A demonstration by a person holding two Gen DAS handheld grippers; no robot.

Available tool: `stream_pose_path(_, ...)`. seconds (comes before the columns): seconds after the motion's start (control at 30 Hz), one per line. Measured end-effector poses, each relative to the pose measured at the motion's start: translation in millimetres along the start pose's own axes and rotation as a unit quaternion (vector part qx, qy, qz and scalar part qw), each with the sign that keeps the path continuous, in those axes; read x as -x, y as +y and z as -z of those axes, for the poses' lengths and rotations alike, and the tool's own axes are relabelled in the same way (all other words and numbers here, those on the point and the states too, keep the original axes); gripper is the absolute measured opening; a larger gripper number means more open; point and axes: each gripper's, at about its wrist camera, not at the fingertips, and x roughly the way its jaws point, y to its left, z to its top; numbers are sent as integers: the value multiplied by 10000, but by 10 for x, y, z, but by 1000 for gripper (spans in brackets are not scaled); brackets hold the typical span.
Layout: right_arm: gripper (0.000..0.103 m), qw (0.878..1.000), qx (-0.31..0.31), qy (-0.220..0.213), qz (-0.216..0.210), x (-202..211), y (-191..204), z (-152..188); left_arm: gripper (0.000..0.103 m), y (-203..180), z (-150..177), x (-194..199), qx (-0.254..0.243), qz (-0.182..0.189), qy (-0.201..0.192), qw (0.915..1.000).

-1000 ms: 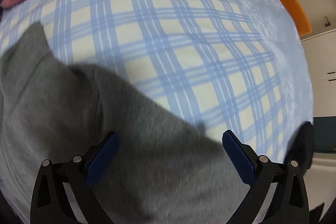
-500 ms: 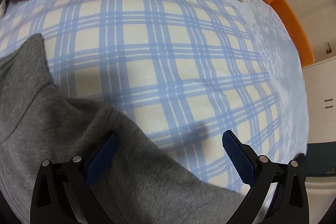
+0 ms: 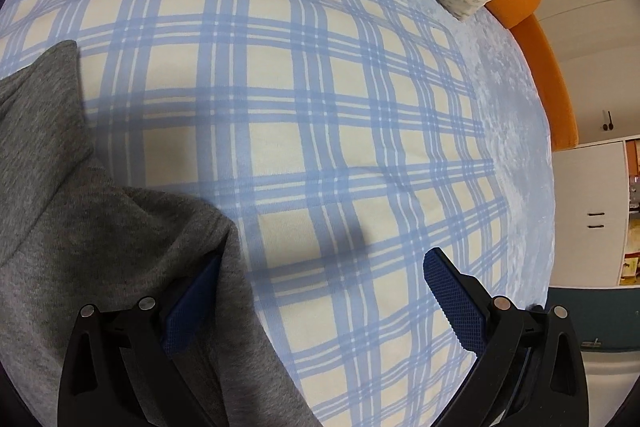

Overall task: Fold large clothes
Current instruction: 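Grasp the grey hoodie sleeve cuff with the right gripper, then carry the held sleeve across the hoodie body with the right gripper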

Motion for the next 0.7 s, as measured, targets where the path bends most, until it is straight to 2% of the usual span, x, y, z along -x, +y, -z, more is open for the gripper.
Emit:
stream_pose_path(0.07, 7, 9989, 21, 460, 44, -246, 29, 133, 100, 2, -1, -5, -33, 30, -38, 10000)
stream_pose_path(0.23, 7, 9933, 110, 1115, 273, -706, 45, 459, 100, -13, 17, -2, -135, 34, -139, 9998)
stream_pose_path(0.4, 7, 9925, -91, 1175, 333, -830, -11, 677, 100, -10, 47, 15, -101, 54, -320, 9994)
stream_pose_path(0.5, 9, 9911, -118, 1212, 530, -982, -120, 678, 100, 10, 81, 44, 58, 93, -495, 9987)
stream_pose_path(0.57, 10, 9881, -47, 1306, 809, -1064, -87, 710, 100, 14, 131, 76, 110, 87, -638, 9979)
stream_pose_path(0.6, 13, 9874, -20, 1318, 873, -1100, -70, 708, 100, 29, 157, 93, 123, 87, -672, 9976)
stream_pose_path(0.67, 33, 9879, -28, 1341, 773, -1055, 27, 697, 100, 41, 212, 180, 211, 201, -750, 9968)
stream_pose_path(0.7, 65, 9886, -44, 1318, 730, -1079, 67, 674, 100, 59, 249, 266, 289, 323, -801, 9958)
